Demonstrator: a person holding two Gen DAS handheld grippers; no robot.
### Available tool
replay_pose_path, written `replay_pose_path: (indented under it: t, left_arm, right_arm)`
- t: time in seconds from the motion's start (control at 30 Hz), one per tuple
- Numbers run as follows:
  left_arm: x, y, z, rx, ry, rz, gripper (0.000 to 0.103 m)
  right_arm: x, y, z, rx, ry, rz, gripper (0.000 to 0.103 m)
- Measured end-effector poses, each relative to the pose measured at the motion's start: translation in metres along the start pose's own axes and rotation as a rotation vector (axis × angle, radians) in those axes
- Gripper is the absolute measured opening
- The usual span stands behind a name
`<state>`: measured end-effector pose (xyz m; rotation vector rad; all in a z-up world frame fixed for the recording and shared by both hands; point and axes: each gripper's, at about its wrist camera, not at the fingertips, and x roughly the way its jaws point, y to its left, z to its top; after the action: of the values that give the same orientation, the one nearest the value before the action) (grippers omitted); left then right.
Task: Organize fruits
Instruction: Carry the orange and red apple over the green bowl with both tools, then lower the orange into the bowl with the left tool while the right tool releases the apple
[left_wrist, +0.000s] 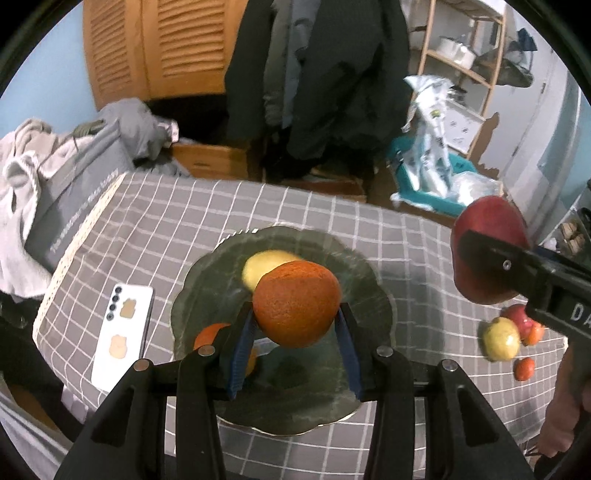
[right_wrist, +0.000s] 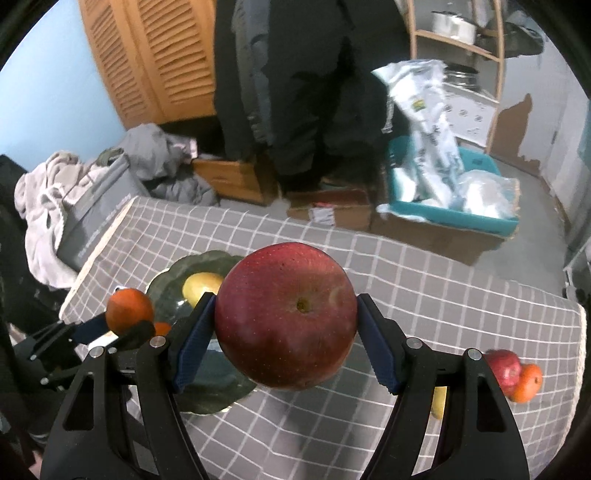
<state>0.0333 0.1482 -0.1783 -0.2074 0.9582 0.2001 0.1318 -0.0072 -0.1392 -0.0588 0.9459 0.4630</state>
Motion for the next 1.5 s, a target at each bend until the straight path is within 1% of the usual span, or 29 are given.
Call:
replay_pose_path:
  t: [0.2,0.33,0.43,0.63,0.8,0.93,1.13,1.2,1.27,1.4,1.5]
  left_arm:
    - [0.029,0.015,-0.014,-0.030,0.077,0.017,0.044]
    - [0.045,0.022,-0.023,-0.052,0.124,0.009,0.044]
    - [0.053,0.025,-0.027,-0.058,0.146,0.009,0.044]
    - [0.066,0.030,-0.036,-0.076,0.188,0.014,0.044]
    - [0.067,0.027,-0.038,-0.060,0.184,0.022,0.044]
    - [0.067,0.028,-0.038,-0.067,0.183,0.015,0.045]
    - [0.069,0.028,-0.038,-0.057,0.184,0.010,0.051]
    - [0.069,0.026,-0.038,-0.050,0.186,0.007,0.057]
    - [0.069,0.024,-0.038,-0.042,0.187,0.005,0.067]
    - [0.070,0.021,-0.038,-0.027,0.190,0.009,0.068]
    - [0.071,0.023,-0.039,-0.032,0.198,0.029,0.070]
  right_arm:
    - [0.033,0.019,-0.002,-0.015,0.066,0.037,0.075]
    - [0.055,0.026,-0.007,-0.026,0.111,0.045,0.075]
    - [0.070,0.029,-0.014,-0.032,0.150,0.049,0.075]
    - [0.090,0.032,-0.024,-0.041,0.200,0.050,0.075]
    - [0.098,0.031,-0.028,-0.039,0.225,0.057,0.075]
    - [0.102,0.031,-0.031,-0.038,0.241,0.064,0.075]
    - [0.110,0.027,-0.036,-0.016,0.271,0.073,0.075]
    - [0.111,0.026,-0.036,-0.006,0.278,0.083,0.075]
    - [0.113,0.026,-0.036,0.007,0.292,0.095,0.076]
    - [0.110,0.026,-0.033,0.009,0.278,0.105,0.076]
    - [0.107,0.023,-0.029,0.027,0.266,0.117,0.076]
